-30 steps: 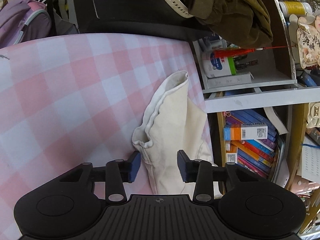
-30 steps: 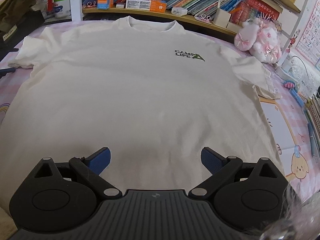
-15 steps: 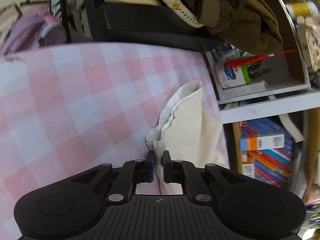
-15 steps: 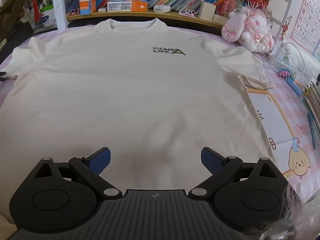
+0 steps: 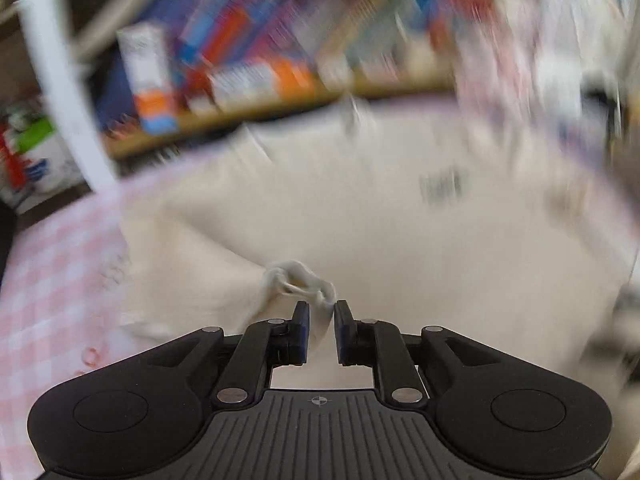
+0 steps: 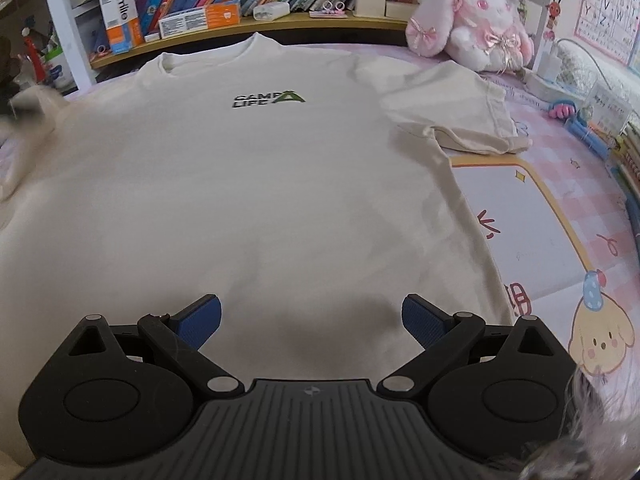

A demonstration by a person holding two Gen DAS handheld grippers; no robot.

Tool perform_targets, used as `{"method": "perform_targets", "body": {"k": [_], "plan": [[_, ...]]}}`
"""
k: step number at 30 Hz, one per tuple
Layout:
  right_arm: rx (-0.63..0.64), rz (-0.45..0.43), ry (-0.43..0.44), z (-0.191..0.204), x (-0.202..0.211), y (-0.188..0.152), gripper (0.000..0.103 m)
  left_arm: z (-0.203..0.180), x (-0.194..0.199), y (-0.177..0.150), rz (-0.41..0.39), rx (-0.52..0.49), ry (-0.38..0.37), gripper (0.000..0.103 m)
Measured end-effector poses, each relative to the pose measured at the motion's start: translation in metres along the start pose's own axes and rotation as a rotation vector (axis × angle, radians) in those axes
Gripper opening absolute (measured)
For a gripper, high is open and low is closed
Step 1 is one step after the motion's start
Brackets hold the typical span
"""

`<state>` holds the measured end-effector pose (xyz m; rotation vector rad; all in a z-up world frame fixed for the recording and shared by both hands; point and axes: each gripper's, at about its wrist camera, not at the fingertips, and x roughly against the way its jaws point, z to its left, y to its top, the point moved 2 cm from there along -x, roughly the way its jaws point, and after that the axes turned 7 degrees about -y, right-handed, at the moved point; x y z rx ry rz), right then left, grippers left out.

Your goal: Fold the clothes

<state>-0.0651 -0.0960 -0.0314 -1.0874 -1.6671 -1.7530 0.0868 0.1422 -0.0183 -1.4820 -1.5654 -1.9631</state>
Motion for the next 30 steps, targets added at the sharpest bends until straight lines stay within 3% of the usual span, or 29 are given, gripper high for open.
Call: {"method": "perform_targets", "body": {"k": [2,6,9,12,15,17,18,22,24,26,28,30], "plan": [[-0.007,0.008,0.01,-0.005,-0.004,0.001,0.098,0.006,-0.008,-0.013,0.026,0.077,0.059,0.019],[0.014,-0.001,0.018,-0.011,-0.006,-0.002,0.099,0.037,0.01,-0.034,-0.088,0.374,0.028,0.057],[0.026,-0.012,0.016,-0.015,-0.007,-0.004,0.1,0.06,0.022,-0.04,-0.194,0.554,0.019,0.06],[0.027,-0.016,0.016,-0.016,-0.008,-0.004,0.102,0.081,0.024,-0.037,-0.242,0.672,0.113,0.06],[0.031,-0.021,0.018,-0.017,-0.009,-0.005,0.103,0.089,0.014,-0.031,-0.185,0.642,0.23,0.055],[0.036,-0.026,0.019,-0.018,-0.009,-0.005,0.103,0.093,0.008,-0.028,-0.155,0.607,0.249,0.025],[0.039,-0.029,0.02,-0.018,-0.009,-0.006,0.103,0.095,0.006,-0.026,-0.151,0.604,0.239,0.003],[0.045,-0.04,0.021,-0.019,-0.008,-0.008,0.103,0.091,0.005,-0.002,-0.221,0.626,0.108,0.002],[0.045,-0.042,0.021,-0.019,-0.007,-0.009,0.103,0.077,-0.006,0.028,-0.274,0.585,0.019,0.002],[0.044,-0.042,0.017,-0.019,-0.008,-0.009,0.103,0.063,-0.027,0.062,-0.278,0.533,-0.085,0.004],[0.043,-0.039,0.014,-0.019,-0.008,-0.009,0.103,0.052,-0.052,0.086,-0.21,0.471,-0.177,0.02],[0.044,-0.033,0.008,-0.018,-0.008,-0.008,0.103,0.049,-0.056,0.095,-0.19,0.414,-0.116,0.027]]}}
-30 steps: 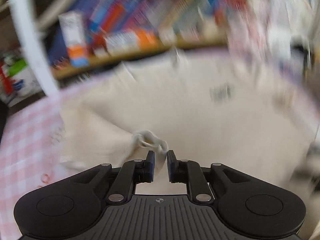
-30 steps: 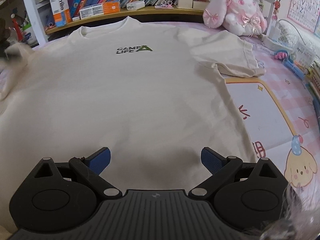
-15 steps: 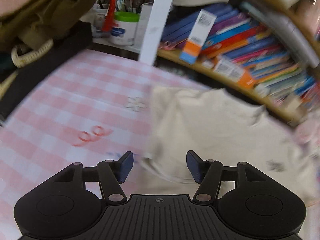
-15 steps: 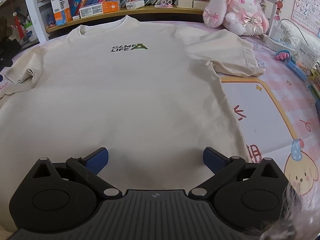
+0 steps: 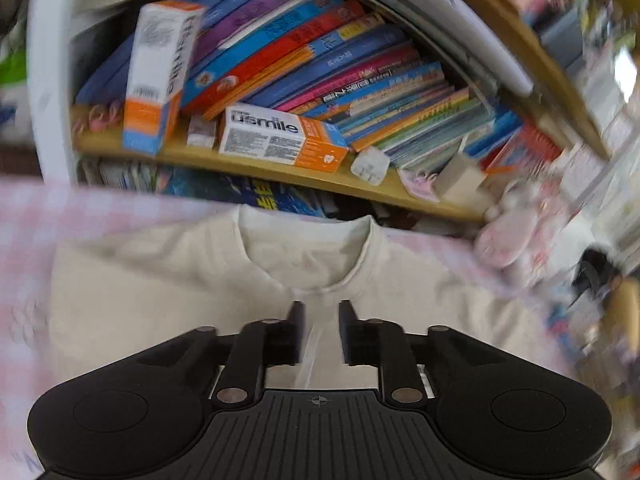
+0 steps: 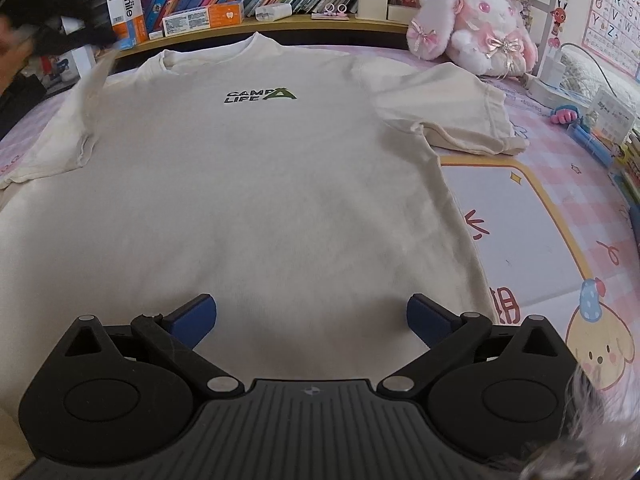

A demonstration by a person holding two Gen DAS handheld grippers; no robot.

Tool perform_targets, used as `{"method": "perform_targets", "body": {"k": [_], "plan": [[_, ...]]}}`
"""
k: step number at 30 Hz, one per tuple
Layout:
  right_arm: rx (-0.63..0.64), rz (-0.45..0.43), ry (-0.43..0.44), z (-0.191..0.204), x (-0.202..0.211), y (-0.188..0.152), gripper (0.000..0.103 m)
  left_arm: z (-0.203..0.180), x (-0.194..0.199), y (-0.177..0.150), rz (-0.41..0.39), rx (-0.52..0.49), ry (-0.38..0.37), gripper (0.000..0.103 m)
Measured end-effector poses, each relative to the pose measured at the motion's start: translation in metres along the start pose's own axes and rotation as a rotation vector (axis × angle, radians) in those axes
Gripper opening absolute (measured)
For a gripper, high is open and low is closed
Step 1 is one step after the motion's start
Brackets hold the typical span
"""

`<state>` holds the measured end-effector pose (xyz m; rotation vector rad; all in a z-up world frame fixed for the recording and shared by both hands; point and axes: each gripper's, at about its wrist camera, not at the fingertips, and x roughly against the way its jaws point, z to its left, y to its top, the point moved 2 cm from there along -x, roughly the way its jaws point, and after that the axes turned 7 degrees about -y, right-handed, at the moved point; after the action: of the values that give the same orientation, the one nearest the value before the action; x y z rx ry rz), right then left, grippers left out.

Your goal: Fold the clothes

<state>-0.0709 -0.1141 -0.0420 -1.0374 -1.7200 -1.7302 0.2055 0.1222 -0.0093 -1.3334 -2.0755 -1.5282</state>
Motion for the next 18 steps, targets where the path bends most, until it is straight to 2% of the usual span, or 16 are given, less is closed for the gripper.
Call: {"method": "perform_targets", "body": {"k": [1,3,5,7,9,11,15,17,18], "plan": [[0.0,0.003,0.0,0.0,0.0,0.0,0.103,0.0,0.003,0.001,-0.013,-0.024,0.041,0.037],[-0.001,0.004,0.001,-0.002,0.001,-0.001,0.103,0.016,0.02,0.0,-0.055,-0.022,0.089,0.051],[0.002,-0.003,0.002,-0.003,0.003,-0.005,0.103,0.046,0.035,0.0,-0.072,0.02,0.165,0.052],[0.002,-0.007,0.002,-0.004,0.004,-0.007,0.103,0.082,0.043,0.0,-0.049,0.077,0.272,0.046],[-0.002,-0.008,-0.003,-0.003,0.004,-0.007,0.103,0.111,0.047,-0.004,-0.036,0.127,0.32,0.046],[-0.01,-0.003,-0.013,-0.002,0.004,-0.007,0.103,0.128,0.045,-0.009,-0.034,0.166,0.306,0.045],[-0.022,0.02,-0.024,-0.002,0.004,-0.007,0.103,0.14,0.027,-0.012,-0.013,0.178,0.266,0.045],[-0.034,0.035,-0.036,-0.001,0.005,-0.006,0.103,0.144,0.017,-0.014,-0.02,0.173,0.262,0.036],[-0.04,0.043,-0.041,-0.001,0.005,-0.006,0.103,0.145,0.015,-0.014,-0.029,0.173,0.25,0.015]]}}
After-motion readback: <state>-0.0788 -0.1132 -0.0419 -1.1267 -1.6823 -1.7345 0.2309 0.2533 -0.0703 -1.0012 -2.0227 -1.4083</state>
